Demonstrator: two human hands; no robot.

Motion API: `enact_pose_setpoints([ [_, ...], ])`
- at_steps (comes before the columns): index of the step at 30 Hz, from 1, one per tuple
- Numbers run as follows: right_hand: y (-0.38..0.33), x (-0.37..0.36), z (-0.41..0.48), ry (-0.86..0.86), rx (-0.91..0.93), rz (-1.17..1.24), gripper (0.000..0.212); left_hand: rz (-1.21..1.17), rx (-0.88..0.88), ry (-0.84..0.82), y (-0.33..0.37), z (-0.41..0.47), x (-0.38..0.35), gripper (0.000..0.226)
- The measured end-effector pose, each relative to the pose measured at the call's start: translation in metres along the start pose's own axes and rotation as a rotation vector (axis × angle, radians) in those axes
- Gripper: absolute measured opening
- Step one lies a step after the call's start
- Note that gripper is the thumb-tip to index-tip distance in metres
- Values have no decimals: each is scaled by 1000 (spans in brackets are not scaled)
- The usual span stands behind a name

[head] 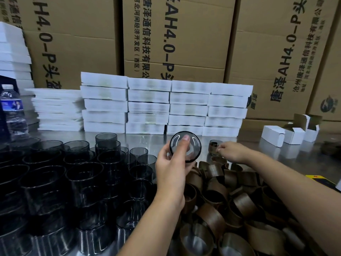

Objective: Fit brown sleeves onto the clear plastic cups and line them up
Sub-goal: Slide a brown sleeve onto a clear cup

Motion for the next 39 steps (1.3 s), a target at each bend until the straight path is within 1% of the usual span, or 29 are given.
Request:
enact_pose_setpoints([
  [1, 1, -2, 4, -19, -4, 7, 34, -3, 2, 2, 0, 1, 0, 50],
  [4, 0, -15, 13, -121, 2, 29, 42, -5, -5, 1, 0, 2, 0, 54],
  [6, 0, -27, 18, -194, -30, 54, 50, -1, -16, -6, 1, 2, 0, 57],
  [9, 3, -44, 27, -265, -84, 26, 53, 16, -43, -31, 1, 3, -1, 53],
  [12, 2, -55, 31, -284, -95, 32, 60, 7, -65, -56, 3, 2, -2, 65],
  [13, 2, -56, 32, -273, -94, 40, 62, 4, -71, -59, 3, 2, -2, 64],
  [16, 2, -54, 34, -226, -72, 17, 63, -11, -84, -49, 5, 3, -1, 40],
  [18, -2, -45, 35, -186, -54, 61, 63, -8, -101, -19, 4, 3, 0, 35],
  [20, -9, -28, 30, -112, -56, 208, 60, -7, -106, 11, 4, 4, 1, 28],
  [22, -16, -7, 22, -8, -87, 445, 51, -4, -105, 25, 3, 4, 1, 23],
  [24, -24, 12, 13, 94, -84, 626, 36, 14, -95, 28, 1, 5, 2, 24],
  [27, -38, 35, -5, 187, -2, 761, 7, 46, -95, 21, 0, 6, 1, 28],
  [28, -41, 41, -12, 192, 17, 806, 7, 56, -101, 20, 0, 6, 1, 29],
  [31, -45, 55, -38, 211, 57, 953, 20, 62, -114, 26, 0, 8, 2, 36],
  [34, -48, 64, -64, 241, 112, 1143, 26, 42, -108, 37, 2, 11, 3, 39],
  [36, -49, 64, -77, 224, 135, 1283, 23, 33, -104, 39, 3, 12, 3, 34],
  [39, -51, 61, -88, 189, 140, 1421, 15, 29, -64, 42, 3, 12, 3, 27],
])
Point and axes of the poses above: each hand's wrist, its own z-axis towards the middle knuckle, its own x-axis out of the back of the hand, y = z × x, the point moved 5 cm from there along z, towards the middle knuckle, and after that the axes turned 13 degrees about y, right-handed, at the moved point
